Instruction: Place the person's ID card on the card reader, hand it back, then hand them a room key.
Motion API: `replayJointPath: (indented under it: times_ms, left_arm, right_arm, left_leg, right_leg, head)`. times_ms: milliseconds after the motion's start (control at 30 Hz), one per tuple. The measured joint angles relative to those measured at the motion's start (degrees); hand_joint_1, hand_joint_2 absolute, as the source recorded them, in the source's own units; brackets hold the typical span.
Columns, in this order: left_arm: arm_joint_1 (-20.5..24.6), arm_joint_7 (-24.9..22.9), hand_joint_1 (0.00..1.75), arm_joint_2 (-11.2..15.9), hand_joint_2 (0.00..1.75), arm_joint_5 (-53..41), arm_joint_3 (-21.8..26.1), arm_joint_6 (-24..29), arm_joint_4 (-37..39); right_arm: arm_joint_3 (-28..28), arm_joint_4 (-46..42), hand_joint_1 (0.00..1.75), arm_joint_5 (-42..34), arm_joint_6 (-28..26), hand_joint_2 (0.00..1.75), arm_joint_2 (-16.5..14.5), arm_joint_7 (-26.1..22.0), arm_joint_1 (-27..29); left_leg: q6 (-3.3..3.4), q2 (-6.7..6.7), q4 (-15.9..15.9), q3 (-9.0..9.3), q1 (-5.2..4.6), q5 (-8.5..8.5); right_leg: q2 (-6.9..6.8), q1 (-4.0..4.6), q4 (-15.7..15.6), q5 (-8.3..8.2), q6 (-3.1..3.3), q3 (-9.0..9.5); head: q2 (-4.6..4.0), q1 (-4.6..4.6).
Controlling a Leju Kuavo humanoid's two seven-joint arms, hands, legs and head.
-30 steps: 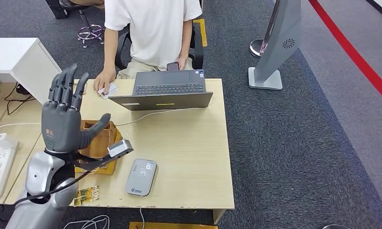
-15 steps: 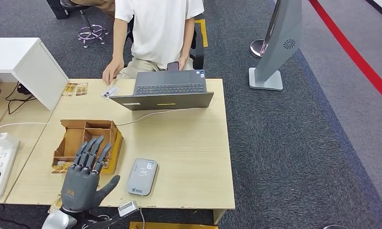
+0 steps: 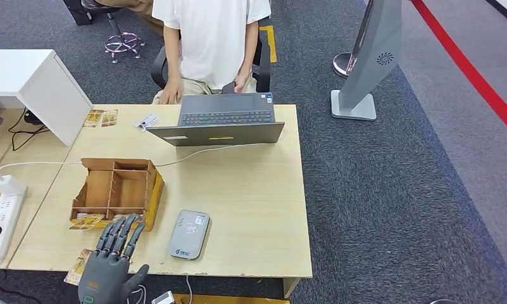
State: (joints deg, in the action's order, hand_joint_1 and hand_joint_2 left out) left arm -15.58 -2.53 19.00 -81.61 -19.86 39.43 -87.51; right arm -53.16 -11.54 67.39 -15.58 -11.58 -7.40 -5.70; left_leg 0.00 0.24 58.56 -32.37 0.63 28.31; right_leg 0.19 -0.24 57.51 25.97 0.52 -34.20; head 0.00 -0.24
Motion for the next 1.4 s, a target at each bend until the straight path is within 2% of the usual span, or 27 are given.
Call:
replayJointPath:
  times_ms: [233,467,633,767,1033,1400]
  left_arm:
    - [-1.18,7.04,0.0,-2.68,1.75,-2.57,10.35,0.0,1.13]
    - [-0.68,14.39,0.0,-6.53,1.75,-2.81,22.47,0.0,2.66]
    - [0.2,17.19,0.0,-8.67,1.75,-3.22,27.92,0.0,4.04]
    - [1.31,18.24,0.0,-10.23,1.75,-3.63,29.47,0.07,5.19]
    - [3.31,18.3,0.0,-12.23,1.75,-4.26,29.66,0.13,6.87]
    - [6.54,16.08,0.0,-13.75,1.75,-4.45,28.28,0.15,9.82]
  right_arm:
    - [0.19,0.03,0.0,0.48,0.0,1.75,-0.07,-0.03,-0.16]
    - [0.33,0.04,0.0,0.82,0.0,1.75,-0.11,0.05,-0.19]
    - [0.41,0.05,0.0,1.05,0.04,1.75,-0.13,0.13,-0.21]
    - [0.65,0.06,0.0,1.08,0.09,1.75,-0.13,0.15,-0.26]
    - [1.27,0.06,0.0,1.22,0.0,1.75,-0.13,0.22,-0.35]
    - [1.68,0.06,0.0,1.43,-0.17,1.75,-0.17,0.64,-0.58]
  left_leg:
    - [0.0,-0.04,0.0,0.0,0.0,0.0]
    - [0.0,-0.03,0.0,0.01,0.0,0.0]
    - [0.0,-0.04,0.0,0.01,0.0,0.0]
    - [0.0,-0.05,0.0,0.01,0.0,0.0]
    - [0.0,-0.06,0.0,0.04,0.0,0.0]
    - [0.0,-0.06,0.01,0.05,-0.01,-0.01]
  right_leg:
    - [-0.04,0.0,0.0,0.0,0.0,0.01]
    - [-0.04,0.0,0.0,0.0,0.0,0.01]
    - [-0.05,0.0,0.0,0.0,0.0,0.0]
    - [-0.08,0.0,0.0,0.0,0.0,0.02]
    - [-0.08,0.0,0.0,-0.01,0.0,0.01]
    - [-0.07,0.0,0.0,-0.01,0.01,0.01]
  head:
    - [-0.01,0.01]
    - [0.0,0.02]
    - [0.0,0.01]
    - [-0.01,0.01]
    - [0.0,0.01]
    - [0.0,0.02]
